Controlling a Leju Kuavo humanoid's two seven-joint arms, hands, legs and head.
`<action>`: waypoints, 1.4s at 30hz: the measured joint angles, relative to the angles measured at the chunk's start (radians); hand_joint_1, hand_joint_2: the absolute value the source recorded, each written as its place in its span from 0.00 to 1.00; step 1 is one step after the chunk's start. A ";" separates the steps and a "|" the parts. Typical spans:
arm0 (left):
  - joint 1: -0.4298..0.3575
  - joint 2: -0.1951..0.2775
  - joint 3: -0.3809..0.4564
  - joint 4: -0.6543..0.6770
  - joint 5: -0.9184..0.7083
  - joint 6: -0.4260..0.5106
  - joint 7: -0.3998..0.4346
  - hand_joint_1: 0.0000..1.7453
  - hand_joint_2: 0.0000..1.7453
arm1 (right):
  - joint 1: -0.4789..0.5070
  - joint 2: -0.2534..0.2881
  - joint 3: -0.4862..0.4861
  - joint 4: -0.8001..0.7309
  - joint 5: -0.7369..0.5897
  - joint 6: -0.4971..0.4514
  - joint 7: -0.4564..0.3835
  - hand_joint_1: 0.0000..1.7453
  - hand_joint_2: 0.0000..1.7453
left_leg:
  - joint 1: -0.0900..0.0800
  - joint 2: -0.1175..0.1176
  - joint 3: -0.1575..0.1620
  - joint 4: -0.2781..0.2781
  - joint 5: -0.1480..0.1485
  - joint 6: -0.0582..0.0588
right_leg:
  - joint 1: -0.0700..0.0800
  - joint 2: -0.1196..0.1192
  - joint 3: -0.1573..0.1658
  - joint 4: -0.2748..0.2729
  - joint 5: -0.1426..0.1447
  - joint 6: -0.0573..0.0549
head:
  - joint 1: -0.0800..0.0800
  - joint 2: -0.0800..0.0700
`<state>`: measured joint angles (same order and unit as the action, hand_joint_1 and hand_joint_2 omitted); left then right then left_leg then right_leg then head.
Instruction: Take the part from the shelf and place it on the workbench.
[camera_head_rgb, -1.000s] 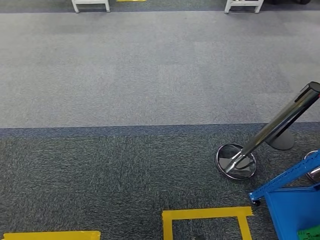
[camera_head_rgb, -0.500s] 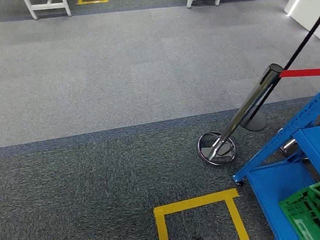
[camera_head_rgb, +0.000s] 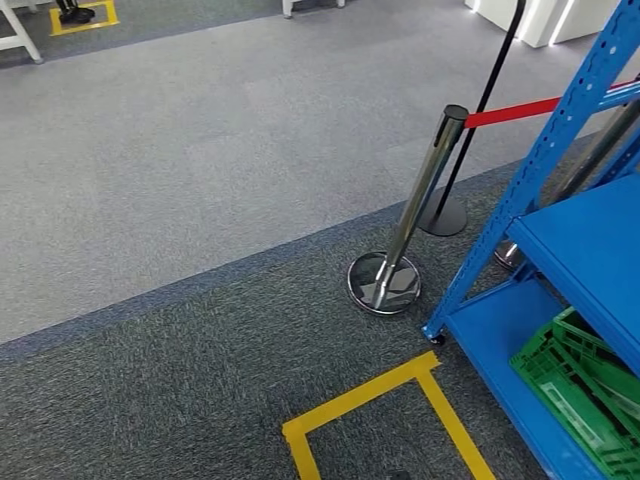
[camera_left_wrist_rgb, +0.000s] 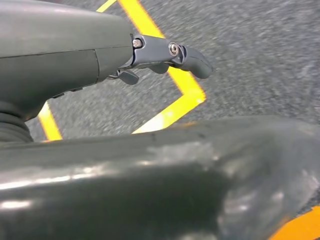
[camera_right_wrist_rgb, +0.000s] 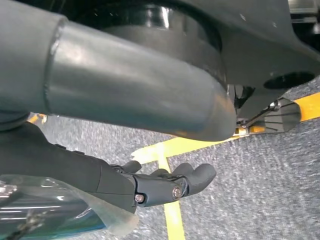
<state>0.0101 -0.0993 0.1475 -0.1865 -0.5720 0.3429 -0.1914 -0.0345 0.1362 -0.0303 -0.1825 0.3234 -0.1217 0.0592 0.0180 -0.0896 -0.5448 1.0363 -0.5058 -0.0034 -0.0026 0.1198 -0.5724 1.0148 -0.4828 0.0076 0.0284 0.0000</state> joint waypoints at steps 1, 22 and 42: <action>0.000 0.000 0.000 0.000 0.000 -0.001 -0.003 0.00 0.00 | 0.000 0.000 0.000 0.000 0.000 0.000 0.000 0.00 0.00 | -0.001 -0.003 0.002 -0.007 -0.004 0.003 | -0.002 0.012 -0.006 0.001 0.002 0.007 | 0.000 0.000; -0.005 -0.002 0.005 0.000 0.002 -0.006 -0.011 0.00 0.00 | 0.004 0.000 0.000 0.000 0.005 -0.007 0.010 0.00 0.00 | -0.002 0.111 -0.033 0.134 -0.112 -0.015 | -0.003 -0.122 0.019 -0.019 -0.003 -0.014 | 0.000 0.000; 0.003 0.000 0.013 0.001 0.001 -0.021 -0.048 0.00 0.00 | 0.011 0.000 -0.002 0.000 -0.004 -0.006 0.011 0.00 0.00 | -0.002 0.156 0.001 -0.021 0.000 0.030 | -0.009 -0.128 -0.102 0.203 -0.091 0.045 | 0.013 0.000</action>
<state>0.0132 -0.0993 0.1602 -0.1858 -0.5711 0.3221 -0.2399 -0.0236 0.1359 -0.0326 -0.1827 0.3189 -0.1277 0.0702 0.0162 0.0663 -0.5435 1.0153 -0.5057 0.0268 -0.0118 -0.0082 -0.6739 1.2174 -0.5735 0.0527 0.0411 0.0000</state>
